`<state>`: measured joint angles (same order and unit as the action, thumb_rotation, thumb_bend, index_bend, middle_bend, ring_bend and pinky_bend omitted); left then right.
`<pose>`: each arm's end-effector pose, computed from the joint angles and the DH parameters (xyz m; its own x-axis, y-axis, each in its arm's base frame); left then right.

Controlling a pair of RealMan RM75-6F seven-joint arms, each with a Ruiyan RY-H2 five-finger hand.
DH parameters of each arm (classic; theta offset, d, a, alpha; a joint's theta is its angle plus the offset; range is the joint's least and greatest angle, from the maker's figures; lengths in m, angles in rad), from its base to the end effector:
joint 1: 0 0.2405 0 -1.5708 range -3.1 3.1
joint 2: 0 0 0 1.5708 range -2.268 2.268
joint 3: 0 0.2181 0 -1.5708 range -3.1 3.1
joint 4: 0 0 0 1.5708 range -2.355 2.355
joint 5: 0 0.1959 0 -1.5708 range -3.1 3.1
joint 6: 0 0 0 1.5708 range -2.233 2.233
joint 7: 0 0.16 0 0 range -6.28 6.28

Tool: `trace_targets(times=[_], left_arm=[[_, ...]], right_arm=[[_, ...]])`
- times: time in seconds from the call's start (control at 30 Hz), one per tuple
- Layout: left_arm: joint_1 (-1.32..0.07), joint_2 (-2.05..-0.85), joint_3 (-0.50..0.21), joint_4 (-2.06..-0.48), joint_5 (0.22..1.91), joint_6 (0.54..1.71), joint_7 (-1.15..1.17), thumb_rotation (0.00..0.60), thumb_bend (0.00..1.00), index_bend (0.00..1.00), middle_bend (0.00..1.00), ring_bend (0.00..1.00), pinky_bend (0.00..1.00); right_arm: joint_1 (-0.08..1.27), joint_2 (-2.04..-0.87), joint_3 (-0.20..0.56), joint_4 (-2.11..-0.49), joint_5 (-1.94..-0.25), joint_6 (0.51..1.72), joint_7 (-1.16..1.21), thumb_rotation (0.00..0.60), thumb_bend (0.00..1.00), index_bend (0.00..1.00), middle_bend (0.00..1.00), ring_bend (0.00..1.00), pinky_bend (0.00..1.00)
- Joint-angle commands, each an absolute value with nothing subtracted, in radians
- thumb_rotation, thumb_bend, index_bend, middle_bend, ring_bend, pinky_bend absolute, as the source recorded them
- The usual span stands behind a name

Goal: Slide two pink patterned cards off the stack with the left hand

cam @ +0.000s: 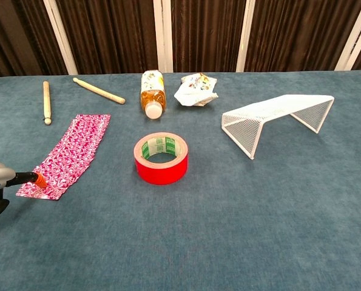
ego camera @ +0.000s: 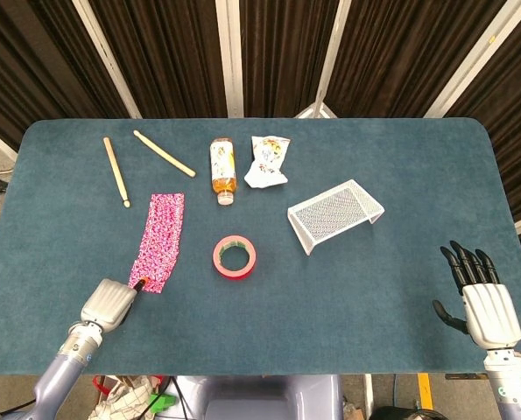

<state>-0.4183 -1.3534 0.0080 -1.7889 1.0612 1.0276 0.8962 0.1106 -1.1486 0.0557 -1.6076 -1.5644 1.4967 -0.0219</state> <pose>-0.2080 0.2208 0.0080 0.7489 0.3979 0.5299 0.6577 -0.3489 -0.6676 -0.2537 -0.2001 0.1461 0.3953 0.0253 0.9182 -0.9131 -0.0975 0.3958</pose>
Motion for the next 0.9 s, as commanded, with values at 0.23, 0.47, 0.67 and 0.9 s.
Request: trace_targets(times=[0.23, 0.47, 0.67, 0.9], left_arm=[[-0.423, -1.336, 0.052, -1.819, 1.041, 1.059, 0.914, 0.600, 0.89, 0.17, 0.88, 0.74, 0.58], [-0.410, -1.334, 0.092, -1.846, 1.041, 1.105, 0.941, 0.600, 0.89, 0.17, 0.88, 0.74, 0.58], [-0.409, -1.339, 0.129, -1.866, 1.028, 1.131, 0.983, 0.600, 0.89, 0.17, 0.88, 0.74, 0.58], [-0.394, -1.332, 0.168, -1.902, 1.020, 1.175, 1.018, 0.600, 0.89, 0.17, 0.88, 0.74, 0.58]], right_arm=[[0.108, -1.148, 0.055, -1.607, -1.567, 1.501, -0.019, 0.600, 0.31, 0.04, 0.04, 0.11, 0.07], [0.108, -1.147, 0.054, -1.608, -1.569, 1.501, -0.017, 0.600, 0.31, 0.04, 0.04, 0.11, 0.07], [0.107, -1.144, 0.056, -1.608, -1.570, 1.504, -0.012, 0.600, 0.31, 0.04, 0.04, 0.11, 0.07], [0.107, -1.140, 0.059, -1.608, -1.567, 1.507, -0.003, 0.600, 0.31, 0.04, 0.04, 0.11, 0.07]])
